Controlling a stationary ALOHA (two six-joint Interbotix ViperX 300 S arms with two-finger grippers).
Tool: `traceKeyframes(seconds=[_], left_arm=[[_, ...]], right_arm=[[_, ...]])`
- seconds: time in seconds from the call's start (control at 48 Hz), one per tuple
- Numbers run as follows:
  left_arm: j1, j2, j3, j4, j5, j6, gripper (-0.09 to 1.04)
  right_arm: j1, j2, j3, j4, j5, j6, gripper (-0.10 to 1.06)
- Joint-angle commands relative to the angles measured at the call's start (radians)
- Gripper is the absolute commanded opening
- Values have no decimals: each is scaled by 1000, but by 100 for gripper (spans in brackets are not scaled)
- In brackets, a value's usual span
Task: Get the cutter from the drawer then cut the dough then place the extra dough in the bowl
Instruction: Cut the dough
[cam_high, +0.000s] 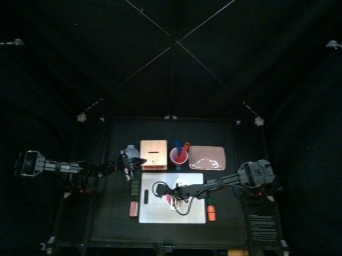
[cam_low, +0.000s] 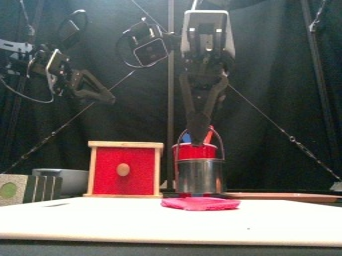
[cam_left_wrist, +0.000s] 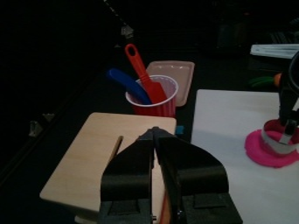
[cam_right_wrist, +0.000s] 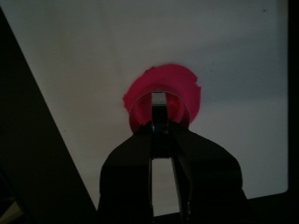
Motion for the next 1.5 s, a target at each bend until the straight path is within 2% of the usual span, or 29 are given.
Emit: traceKeyframes(seconds=[0.021, 0.271, 0.708, 1.021, 1.146, 1.333, 1.417, 1.5], left_arm=[[2, 0, -8, -2, -9, 0, 45], [2, 0, 5, -21, -9, 0, 45], [3, 2, 8, -28, -9, 0, 45], [5, 0, 8, -32, -11, 0, 45], [3, 2, 11, -34, -11, 0, 45], [2, 0, 9, -34, -11, -2, 45], [0, 0, 8, -34, -11, -2, 45], [-2, 0, 6, -38, -11, -2, 45]], right_arm=[[-8, -18, -25, -8, -3, -2, 43], [-18, -15, -26, -25, -8, 0, 43], [-18, -11, -32, 2, -11, 0, 43], [-29, 15, -21, -23, -12, 3, 46], [-29, 11, -20, -23, -12, 3, 57], [-29, -3, -20, -28, -17, 9, 88], [-28, -8, -26, -35, -18, 11, 98], [-25, -15, -32, -43, -17, 11, 102]])
